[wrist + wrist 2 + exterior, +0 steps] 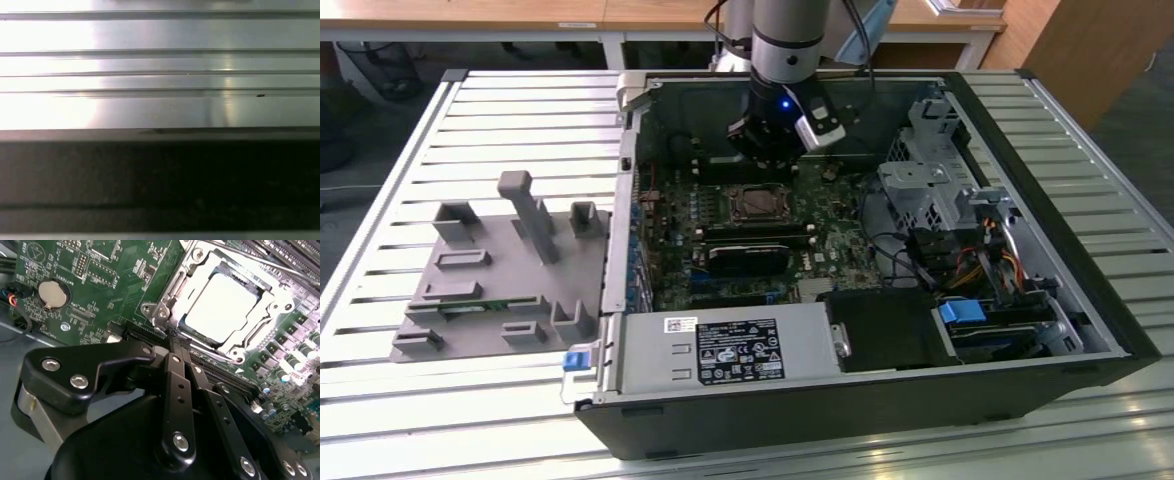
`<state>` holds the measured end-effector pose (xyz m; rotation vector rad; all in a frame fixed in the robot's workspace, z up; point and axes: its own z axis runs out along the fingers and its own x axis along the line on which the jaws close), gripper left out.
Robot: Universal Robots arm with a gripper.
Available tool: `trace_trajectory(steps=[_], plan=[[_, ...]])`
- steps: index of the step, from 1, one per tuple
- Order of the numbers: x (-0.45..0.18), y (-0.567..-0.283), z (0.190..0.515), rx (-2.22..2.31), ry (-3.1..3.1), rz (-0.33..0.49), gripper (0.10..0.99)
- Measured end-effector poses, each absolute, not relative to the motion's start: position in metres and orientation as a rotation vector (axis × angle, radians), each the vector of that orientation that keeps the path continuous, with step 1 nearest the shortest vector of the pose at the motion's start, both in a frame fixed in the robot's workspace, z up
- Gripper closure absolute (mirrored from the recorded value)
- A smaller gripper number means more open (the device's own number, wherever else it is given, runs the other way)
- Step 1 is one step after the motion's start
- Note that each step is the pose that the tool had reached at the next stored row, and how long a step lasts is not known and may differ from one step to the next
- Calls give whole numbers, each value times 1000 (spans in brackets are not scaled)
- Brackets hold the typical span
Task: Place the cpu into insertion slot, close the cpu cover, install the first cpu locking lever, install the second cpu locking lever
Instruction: 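Install the first cpu locking lever, then install the second cpu locking lever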
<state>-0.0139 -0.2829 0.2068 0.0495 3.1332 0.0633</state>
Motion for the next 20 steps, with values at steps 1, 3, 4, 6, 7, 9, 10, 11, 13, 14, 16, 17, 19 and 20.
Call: trace_trajectory(steps=[1, 3, 4, 6, 7, 9, 10, 11, 13, 14, 16, 17, 19, 20], plan=[[-14, -283, 207, 49, 3133, 63, 980], [-14, -284, 207, 49, 3133, 63, 980], [-14, -284, 207, 50, 3133, 63, 980], [-14, -285, 207, 50, 3133, 63, 980], [-14, -285, 207, 50, 3133, 63, 980], [-13, -286, 207, 49, 3133, 63, 980], [-13, -286, 207, 50, 3133, 63, 980], [-13, -287, 207, 50, 3133, 63, 980], [-13, -287, 207, 50, 3133, 63, 980], [-13, -287, 207, 50, 3133, 63, 980], [-13, -288, 207, 49, 3133, 63, 980], [-13, -288, 207, 49, 3133, 63, 980], [-13, -289, 207, 49, 3133, 63, 980], [-13, -289, 207, 50, 3133, 63, 980]])
